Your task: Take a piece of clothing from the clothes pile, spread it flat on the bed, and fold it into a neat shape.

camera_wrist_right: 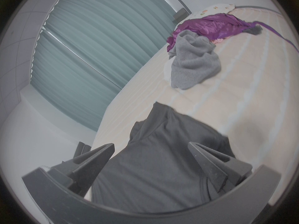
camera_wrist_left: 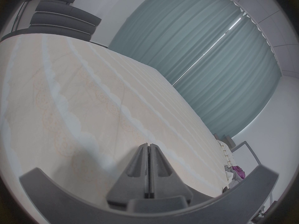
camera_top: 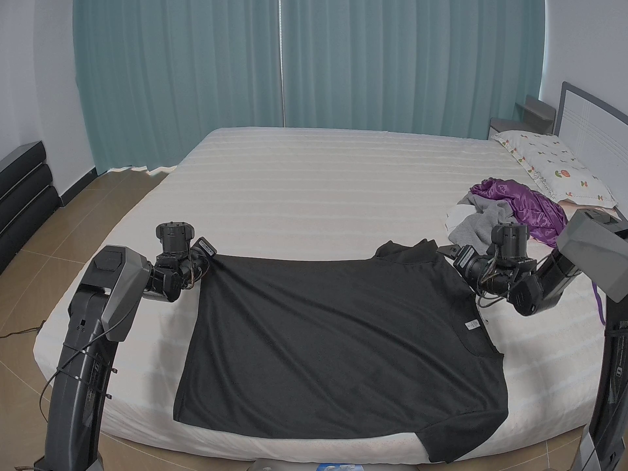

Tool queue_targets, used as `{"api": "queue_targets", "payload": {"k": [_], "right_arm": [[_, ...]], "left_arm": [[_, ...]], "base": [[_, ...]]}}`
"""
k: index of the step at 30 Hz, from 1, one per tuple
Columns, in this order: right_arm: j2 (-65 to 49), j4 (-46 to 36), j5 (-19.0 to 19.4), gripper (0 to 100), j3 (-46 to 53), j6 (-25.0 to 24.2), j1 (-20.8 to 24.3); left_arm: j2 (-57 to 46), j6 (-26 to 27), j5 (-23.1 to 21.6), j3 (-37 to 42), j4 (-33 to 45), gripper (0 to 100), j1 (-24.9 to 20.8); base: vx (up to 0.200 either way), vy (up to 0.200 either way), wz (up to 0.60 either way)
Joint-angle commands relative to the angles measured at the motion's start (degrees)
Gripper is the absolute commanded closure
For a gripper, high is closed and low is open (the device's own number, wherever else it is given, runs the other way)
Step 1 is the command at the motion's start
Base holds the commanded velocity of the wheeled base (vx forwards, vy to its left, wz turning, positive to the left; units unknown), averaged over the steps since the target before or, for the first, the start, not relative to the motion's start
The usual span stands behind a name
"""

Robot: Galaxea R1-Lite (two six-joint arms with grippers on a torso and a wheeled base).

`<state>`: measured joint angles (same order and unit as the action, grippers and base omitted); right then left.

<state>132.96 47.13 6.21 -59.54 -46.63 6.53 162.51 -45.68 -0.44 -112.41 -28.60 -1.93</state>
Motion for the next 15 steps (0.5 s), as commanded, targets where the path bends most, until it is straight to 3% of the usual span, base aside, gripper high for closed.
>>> {"api": "queue_targets", "payload": {"k": [1, 15], "right_arm": [[7.4, -9.2, -1.4, 0, -14.3, 4.5, -3.2], [15.1, -13.5, -0.9, 0, -25.3, 4.6, -3.1]], "left_arm": [[-0.4, -0.9, 0.0, 0.7, -0.1, 100, 0.0], [-0.4, -0.7, 0.4, 1.7, -0.3, 100, 0.0]], "base": [[0.000, 0.000, 0.00], [0.000, 0.000, 0.00]]}}
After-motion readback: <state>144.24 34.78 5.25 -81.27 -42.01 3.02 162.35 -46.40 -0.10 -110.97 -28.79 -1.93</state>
